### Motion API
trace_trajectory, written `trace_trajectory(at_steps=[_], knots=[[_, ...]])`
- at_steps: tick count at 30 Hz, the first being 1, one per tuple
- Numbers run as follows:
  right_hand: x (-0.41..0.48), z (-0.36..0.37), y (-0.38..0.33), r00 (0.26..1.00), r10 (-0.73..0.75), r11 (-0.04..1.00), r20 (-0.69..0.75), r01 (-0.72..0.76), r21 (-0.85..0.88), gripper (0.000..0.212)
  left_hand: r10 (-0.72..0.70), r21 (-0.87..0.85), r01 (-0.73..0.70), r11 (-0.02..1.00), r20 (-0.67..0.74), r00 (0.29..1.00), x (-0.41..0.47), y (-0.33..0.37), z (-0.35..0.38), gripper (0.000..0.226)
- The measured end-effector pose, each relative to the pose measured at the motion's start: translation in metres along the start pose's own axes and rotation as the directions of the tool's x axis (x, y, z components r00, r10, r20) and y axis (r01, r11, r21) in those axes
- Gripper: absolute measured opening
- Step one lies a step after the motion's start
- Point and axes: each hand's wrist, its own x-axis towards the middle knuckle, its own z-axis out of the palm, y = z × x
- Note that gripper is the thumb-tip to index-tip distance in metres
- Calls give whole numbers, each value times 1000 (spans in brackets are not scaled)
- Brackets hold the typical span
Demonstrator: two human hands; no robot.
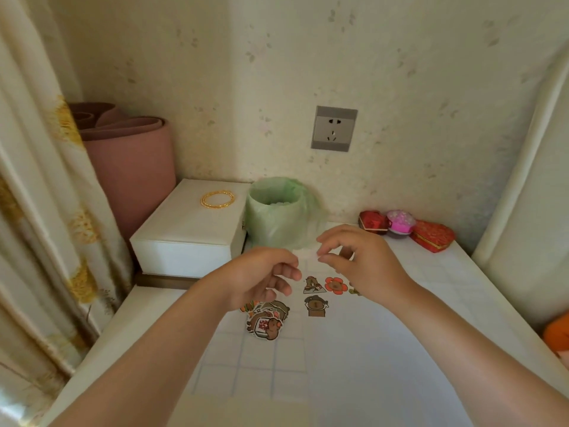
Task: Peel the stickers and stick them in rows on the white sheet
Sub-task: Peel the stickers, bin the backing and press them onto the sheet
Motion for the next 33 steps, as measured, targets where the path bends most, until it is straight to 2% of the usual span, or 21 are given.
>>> trace_trajectory(at_steps=[3,5,7,9,11,14,19,21,23,26,28,30,33], knots=[[3,-5,6,978,208,965,-15,-202,168,8,-56,-128,61,990,49,997,6,0,2,10],[5,-10,12,956,292,939,1,-287,187,6,-75,-239,90,967,71,995,9,0,3,15],[4,-13,18,942,333,922,45,-335,195,4,-51,-267,53,962,15,999,11,0,5,15],[2,-15,21,923,362,898,130,-383,219,4,61,-87,-75,993,-151,987,14,0,10,10],[-2,-14,23,899,369,880,236,-420,221,8,213,163,-174,971,-263,941,18,-3,18,6],[-6,-14,26,894,319,916,315,-376,139,13,388,434,-260,863,-239,890,23,-7,31,2],[-8,-17,29,893,253,955,372,-291,49,17,380,496,-275,824,-122,917,27,-12,45,4],[-9,-17,28,903,230,968,364,-250,9,16,367,527,-254,811,-120,922,30,-14,48,5],[-10,-17,29,912,223,968,345,-250,35,24,356,538,-227,812,-149,922,32,-15,48,6],[-11,-17,28,932,226,956,283,-268,117,53,366,502,-221,836,-212,906,35,-14,51,10],[-9,-18,29,949,263,954,177,-283,99,60,363,405,-233,884,-282,888,37,-12,54,10],[-7,-20,27,924,365,910,113,-380,165,50,327,261,-245,934,-346,879,35,-8,56,6],[-7,-23,24,851,497,794,169,-524,307,23,270,56,-269,961,-379,885,30,-3,61,6]])
